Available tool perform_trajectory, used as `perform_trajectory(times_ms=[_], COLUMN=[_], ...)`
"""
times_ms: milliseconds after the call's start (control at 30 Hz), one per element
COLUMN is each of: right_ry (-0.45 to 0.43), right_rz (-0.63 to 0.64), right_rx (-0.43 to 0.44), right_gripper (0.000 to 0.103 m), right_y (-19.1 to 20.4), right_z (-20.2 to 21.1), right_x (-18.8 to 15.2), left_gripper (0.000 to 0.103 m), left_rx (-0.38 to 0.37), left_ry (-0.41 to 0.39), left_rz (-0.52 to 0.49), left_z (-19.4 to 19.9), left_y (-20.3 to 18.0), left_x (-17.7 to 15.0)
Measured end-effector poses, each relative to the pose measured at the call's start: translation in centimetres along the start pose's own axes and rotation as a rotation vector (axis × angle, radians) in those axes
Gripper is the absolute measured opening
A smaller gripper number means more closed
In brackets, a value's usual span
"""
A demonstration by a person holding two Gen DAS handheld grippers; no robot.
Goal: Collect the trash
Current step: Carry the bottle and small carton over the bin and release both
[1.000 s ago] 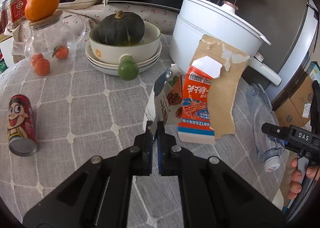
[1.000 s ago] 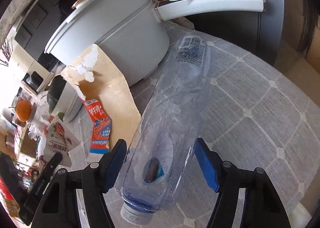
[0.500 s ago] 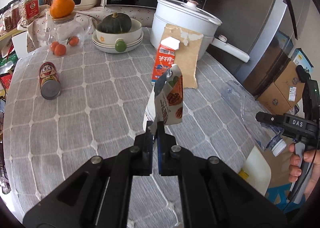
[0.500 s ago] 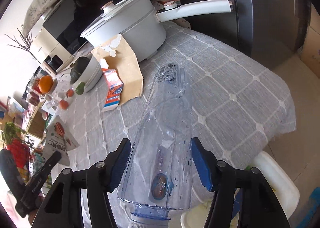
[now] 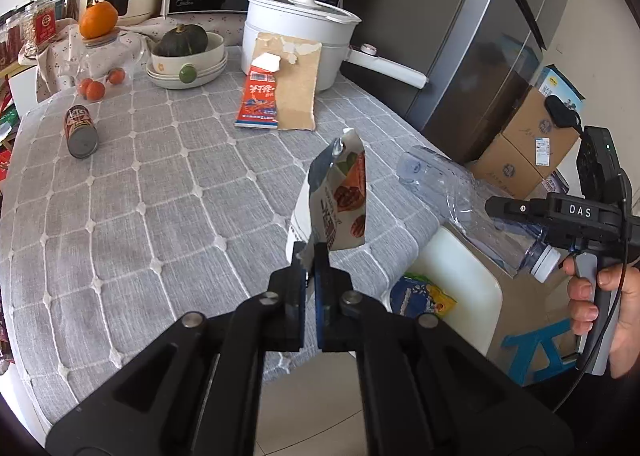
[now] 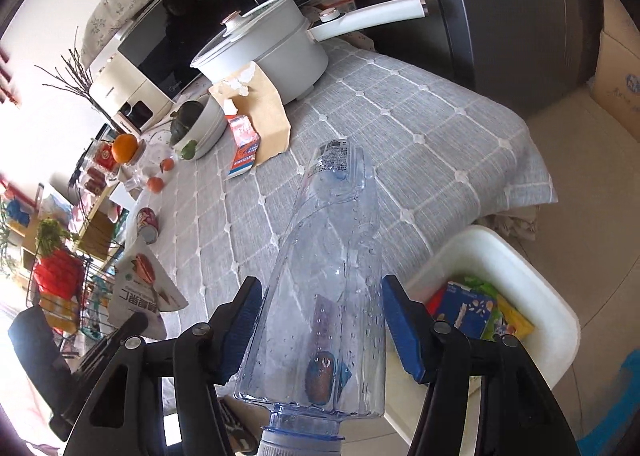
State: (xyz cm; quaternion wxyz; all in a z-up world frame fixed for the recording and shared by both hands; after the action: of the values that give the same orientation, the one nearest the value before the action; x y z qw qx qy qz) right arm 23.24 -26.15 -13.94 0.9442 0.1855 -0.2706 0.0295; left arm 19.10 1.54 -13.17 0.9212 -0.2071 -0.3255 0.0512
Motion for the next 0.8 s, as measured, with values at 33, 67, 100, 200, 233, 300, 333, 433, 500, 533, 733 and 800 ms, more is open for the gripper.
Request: perform_trajectory(times_ms=[33,67,100,200,233,300,333,433,500,533,733,800], right_ry=[-0.003,-0.006,-0.009,0.010,0.011,0.011,0.016,0.035,0.046,0.052,0.119,0.140], right_rz=[-0.001,-0.003,-0.009,-0.048,-0.045,-0.044,-0.046,-0.053,-0.048,-0.048,-0.089,-0.091], right_rx=[0.004,0.008,0.011,0.005,-0.004,-0.023,-0.032,-0.053,-0.068,-0.074,-0.078,-0.098], right_gripper=[0.062,0.062,0.062,0.062,0.062,0.062,0.062,0.062,0.062,0.062,0.063,0.063], right_y=[-0.3,-0.6,-1.1,-2.6,-3.0,-3.8,-4.3,-5.7,-6.6,-6.9,-9.4,-9.9], right_z=[0.5,0.9,1.4,2.4,2.8,3.5,3.8,4.7,5.1,5.2,4.4,3.8], right_x=[-0.5,-1.1,-1.7,-3.4,-3.9,-4.7,-5.1,-6.4,-7.2,-7.6,-9.7,-10.1], left_gripper=[0.004,0.004,0.004,0.004,0.004,0.004,0.004,0.004,0.004,0.004,0.004,0.004], left_rx=[-0.007,-0.016,-0.025,-0.053,-0.056,-0.060,-0.066,-0.080,-0.083,-0.083,-0.081,-0.080], left_ry=[-0.001,0.000,0.007,0.048,0.055,0.065,0.071,0.085,0.093,0.097,0.125,0.132], left_rz=[-0.009,-0.016,-0.017,-0.011,-0.022,-0.045,-0.051,-0.076,-0.096,-0.106,-0.150,-0.159], left_z=[0.1,0.1,0.1,-0.5,-0.6,-0.9,-1.1,-1.5,-1.8,-1.9,-2.9,-3.2], left_y=[-0.3,-0.5,-0.7,-1.5,-1.9,-2.7,-3.1,-4.3,-5.0,-5.3,-6.7,-7.0], left_x=[-0.5,-1.0,-1.5,-2.7,-3.1,-3.7,-4.0,-4.6,-5.1,-5.4,-6.6,-6.9])
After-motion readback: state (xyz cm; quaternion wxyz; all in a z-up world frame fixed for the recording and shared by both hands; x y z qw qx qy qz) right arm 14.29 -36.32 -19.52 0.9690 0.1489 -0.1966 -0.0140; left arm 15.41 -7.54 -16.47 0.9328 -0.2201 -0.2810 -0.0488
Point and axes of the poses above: each gripper's, at about its wrist camera, not at the fingertips, and z roughly against the way its jaws point, y to its left, x to its top, the point moved 3 cm from there along -z, roughly the way its jaws point, and after that the axes turned 14 degrees about z, right-handed, at the moved point
